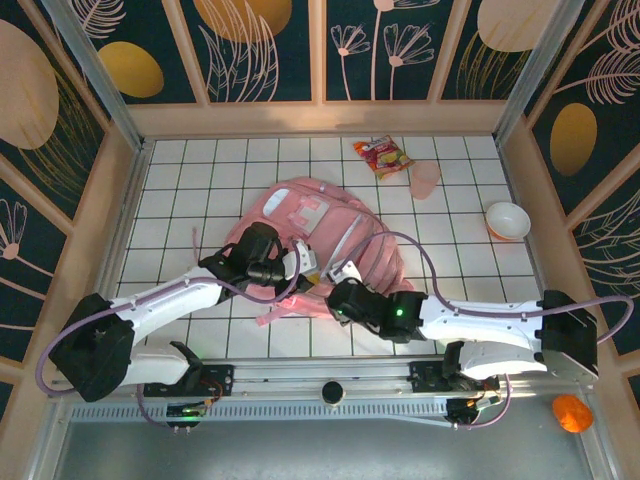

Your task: Pack books, pencil case, and school supplies into a backpack

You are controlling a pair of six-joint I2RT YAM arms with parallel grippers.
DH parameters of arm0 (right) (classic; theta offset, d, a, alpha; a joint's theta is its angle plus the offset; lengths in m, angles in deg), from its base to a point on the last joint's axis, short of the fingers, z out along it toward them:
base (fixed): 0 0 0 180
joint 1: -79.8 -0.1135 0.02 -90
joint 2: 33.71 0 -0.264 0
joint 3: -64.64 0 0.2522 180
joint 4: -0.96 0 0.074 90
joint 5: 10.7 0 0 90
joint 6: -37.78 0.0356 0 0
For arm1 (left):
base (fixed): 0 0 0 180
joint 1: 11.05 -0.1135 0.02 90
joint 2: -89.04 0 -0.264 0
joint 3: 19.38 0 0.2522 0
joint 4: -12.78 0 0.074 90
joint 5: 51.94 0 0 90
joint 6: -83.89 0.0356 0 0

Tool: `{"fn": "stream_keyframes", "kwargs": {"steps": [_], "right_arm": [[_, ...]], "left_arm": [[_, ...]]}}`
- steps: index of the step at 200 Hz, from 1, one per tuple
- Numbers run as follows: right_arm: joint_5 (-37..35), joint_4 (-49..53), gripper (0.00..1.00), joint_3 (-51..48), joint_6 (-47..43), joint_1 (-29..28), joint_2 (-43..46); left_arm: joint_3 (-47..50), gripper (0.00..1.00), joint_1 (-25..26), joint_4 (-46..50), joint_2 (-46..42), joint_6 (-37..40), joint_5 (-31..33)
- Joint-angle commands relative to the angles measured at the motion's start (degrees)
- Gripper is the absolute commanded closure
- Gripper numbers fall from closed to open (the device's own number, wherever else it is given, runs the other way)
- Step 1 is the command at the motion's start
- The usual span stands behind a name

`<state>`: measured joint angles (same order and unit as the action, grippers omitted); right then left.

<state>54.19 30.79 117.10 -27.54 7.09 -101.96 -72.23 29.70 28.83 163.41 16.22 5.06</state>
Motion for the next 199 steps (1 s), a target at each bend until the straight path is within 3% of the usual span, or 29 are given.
{"fn": "stream_keyframes", "kwargs": {"steps": [1, 27, 40, 59, 76, 97, 119, 151, 183, 199], "right_arm": [[0.73, -4.60, 0.71, -0.24, -3.66, 2.01, -1.94], [2.01, -5.16, 0.93, 0.72, -6.14, 3.54, -1.75], [4.46, -5.60, 1.00, 0.77, -7.12, 4.58, -0.97], [8.00, -6.40, 1.00, 0.60, -8.35, 6.06, 0.57], [11.14, -7.50, 1.00, 0.13, -9.16, 7.67, 2.03], [14.25, -8.30, 1.00, -0.59, -9.65, 9.38, 4.05], [16.97, -8.82, 1.00, -1.32, -9.92, 11.03, 5.39], [20.37, -9.58, 1.00, -1.74, -10.00, 12.58, 6.16], [21.38, -8.38, 1.00, -1.78, -9.99, 14.18, 6.55], [22.67, -6.84, 1.00, -1.70, -10.01, 16.42, 7.14]], "left_arm": [[-1.87, 1.00, -0.66, -1.93, -0.01, -1.72, -2.28], [-2.24, 1.00, -0.67, -1.93, -0.63, -0.44, 0.76], [-2.57, 0.89, -0.64, -1.93, -1.13, 1.66, 1.85], [-1.67, 0.61, -0.59, -3.83, -3.04, 5.64, 1.34], [0.26, 0.45, -0.42, -7.26, -5.02, 8.38, 1.76], [1.94, 0.34, -0.14, -9.88, -6.26, 12.66, 3.71], [1.29, 0.29, 0.45, -9.79, -4.97, 16.48, 5.25], [-1.05, 0.33, 1.62, -8.32, -0.63, 18.97, 7.37], [-0.94, 0.68, 1.83, -9.73, 0.52, 17.15, 11.20], [0.03, 0.94, 1.75, -9.15, -0.41, 17.30, 13.52]]}}
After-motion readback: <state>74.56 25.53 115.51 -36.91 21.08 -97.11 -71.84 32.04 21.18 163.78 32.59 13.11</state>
